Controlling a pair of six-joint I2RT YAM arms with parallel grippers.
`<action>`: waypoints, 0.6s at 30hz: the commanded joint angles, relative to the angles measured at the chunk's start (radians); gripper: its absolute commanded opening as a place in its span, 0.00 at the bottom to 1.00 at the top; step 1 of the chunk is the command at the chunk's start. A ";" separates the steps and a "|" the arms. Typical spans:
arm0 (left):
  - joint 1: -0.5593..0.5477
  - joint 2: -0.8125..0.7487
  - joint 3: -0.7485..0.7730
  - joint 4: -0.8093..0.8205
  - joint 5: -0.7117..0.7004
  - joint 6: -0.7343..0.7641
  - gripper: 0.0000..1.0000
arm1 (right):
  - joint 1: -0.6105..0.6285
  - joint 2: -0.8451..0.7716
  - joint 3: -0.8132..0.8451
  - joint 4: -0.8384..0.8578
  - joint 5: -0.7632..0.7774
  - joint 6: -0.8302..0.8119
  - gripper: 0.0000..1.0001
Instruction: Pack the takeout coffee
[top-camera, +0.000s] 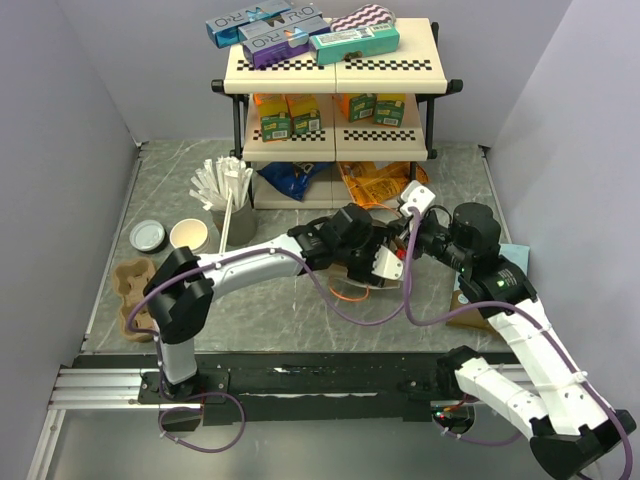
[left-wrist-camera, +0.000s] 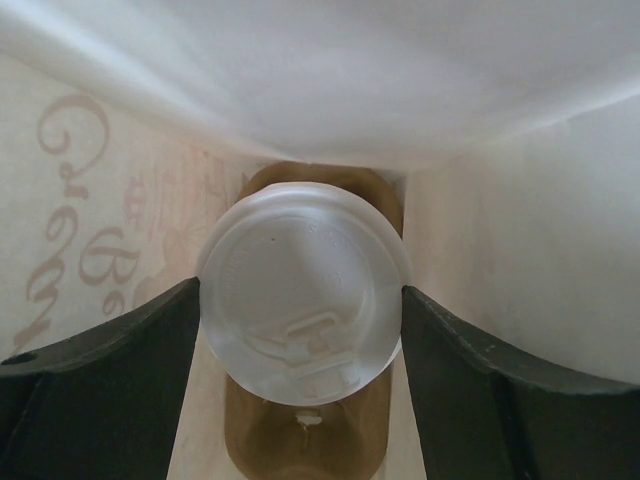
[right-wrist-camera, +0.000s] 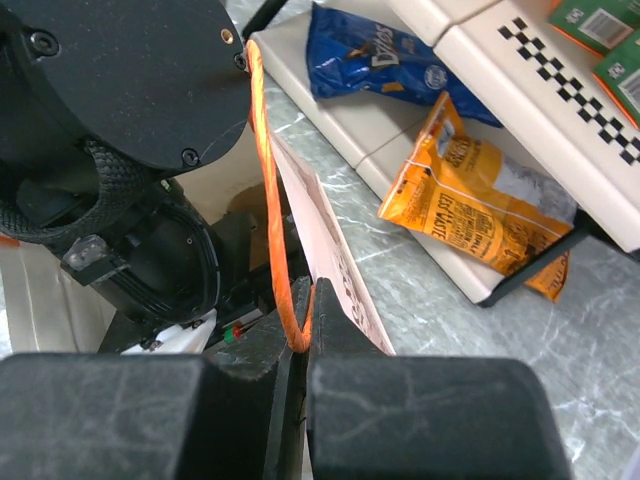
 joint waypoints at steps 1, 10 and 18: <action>-0.003 0.044 0.087 -0.035 -0.041 -0.016 0.01 | 0.024 0.012 0.023 0.038 -0.041 0.060 0.00; 0.000 0.149 0.227 -0.131 -0.039 -0.006 0.02 | -0.010 0.089 0.151 -0.042 -0.014 0.113 0.39; 0.017 0.238 0.378 -0.220 0.011 -0.046 0.17 | -0.088 0.116 0.242 -0.066 -0.055 0.130 0.65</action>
